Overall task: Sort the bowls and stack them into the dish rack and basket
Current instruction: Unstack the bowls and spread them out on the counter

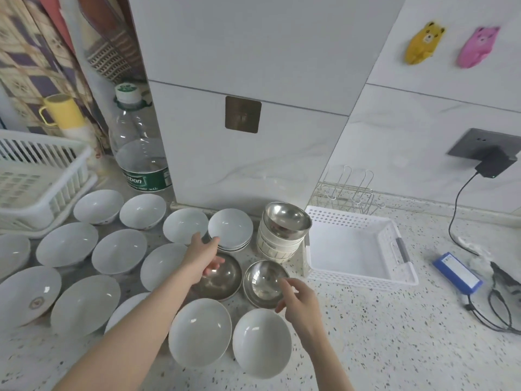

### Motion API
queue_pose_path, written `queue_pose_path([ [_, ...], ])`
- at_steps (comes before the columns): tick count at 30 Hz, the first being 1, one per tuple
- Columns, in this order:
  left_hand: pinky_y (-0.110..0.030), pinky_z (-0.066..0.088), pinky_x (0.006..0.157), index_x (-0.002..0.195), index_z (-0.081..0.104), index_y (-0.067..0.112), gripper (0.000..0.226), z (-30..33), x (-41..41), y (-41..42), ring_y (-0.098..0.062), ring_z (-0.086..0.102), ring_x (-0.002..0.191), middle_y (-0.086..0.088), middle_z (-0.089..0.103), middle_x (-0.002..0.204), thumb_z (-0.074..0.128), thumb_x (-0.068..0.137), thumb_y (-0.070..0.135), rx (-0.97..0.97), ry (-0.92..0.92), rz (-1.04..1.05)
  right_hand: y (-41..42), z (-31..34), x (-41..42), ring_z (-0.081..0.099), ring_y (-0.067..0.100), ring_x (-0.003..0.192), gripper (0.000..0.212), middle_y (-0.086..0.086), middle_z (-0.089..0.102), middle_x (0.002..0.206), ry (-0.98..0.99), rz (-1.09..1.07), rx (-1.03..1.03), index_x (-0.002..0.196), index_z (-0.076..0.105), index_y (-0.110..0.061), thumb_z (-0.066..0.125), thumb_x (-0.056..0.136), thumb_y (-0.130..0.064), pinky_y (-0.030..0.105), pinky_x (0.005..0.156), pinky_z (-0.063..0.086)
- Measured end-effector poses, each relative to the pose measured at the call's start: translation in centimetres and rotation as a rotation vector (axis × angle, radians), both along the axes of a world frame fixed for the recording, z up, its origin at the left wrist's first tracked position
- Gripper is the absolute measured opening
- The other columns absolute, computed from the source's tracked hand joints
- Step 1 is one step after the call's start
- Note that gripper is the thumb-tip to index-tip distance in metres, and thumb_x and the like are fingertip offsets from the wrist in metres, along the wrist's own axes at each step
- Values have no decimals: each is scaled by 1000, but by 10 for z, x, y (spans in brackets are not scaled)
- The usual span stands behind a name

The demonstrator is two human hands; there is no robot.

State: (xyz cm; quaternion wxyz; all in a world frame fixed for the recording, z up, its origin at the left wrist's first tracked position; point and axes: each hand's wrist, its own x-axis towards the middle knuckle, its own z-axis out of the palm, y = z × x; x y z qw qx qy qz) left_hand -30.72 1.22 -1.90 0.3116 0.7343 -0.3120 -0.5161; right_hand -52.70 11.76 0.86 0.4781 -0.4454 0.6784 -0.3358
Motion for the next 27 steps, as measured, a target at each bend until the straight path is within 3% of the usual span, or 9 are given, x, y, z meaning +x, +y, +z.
queue_pose_path([
  [6,-15,30,31,153,7,33,72,-9,8,-21,-8,51,27,-17,71,85,50,96,29,12,-81,-167,-5,2,23,65,6,56,10,-1,67,56,19,-7,26,90,67,-34,57,92,-32,24,54,44],
  [12,-19,28,34,146,26,36,59,-15,16,-31,-14,49,32,-17,73,72,43,94,14,-16,-26,-259,-4,-5,37,62,9,62,13,0,68,58,54,-22,85,95,67,-33,55,94,-32,29,61,44],
  [17,-19,32,32,153,8,42,73,-12,19,-39,-16,46,32,-14,74,69,38,93,11,-51,-52,-343,-5,-6,47,54,3,52,13,1,67,55,109,-69,110,91,69,-32,56,93,-32,29,63,45],
  [22,-19,31,33,149,22,37,66,-8,23,-45,-16,50,36,-13,73,63,36,92,4,-102,33,-378,-10,-7,60,60,2,54,14,0,67,56,117,-97,136,92,70,-26,57,93,-30,27,64,45],
  [27,-20,34,35,146,28,37,65,0,34,-45,-14,61,44,-11,71,60,35,92,2,-135,81,-423,-25,-1,73,62,0,54,17,-2,68,57,102,-98,133,88,70,-33,57,93,-24,21,60,49],
])
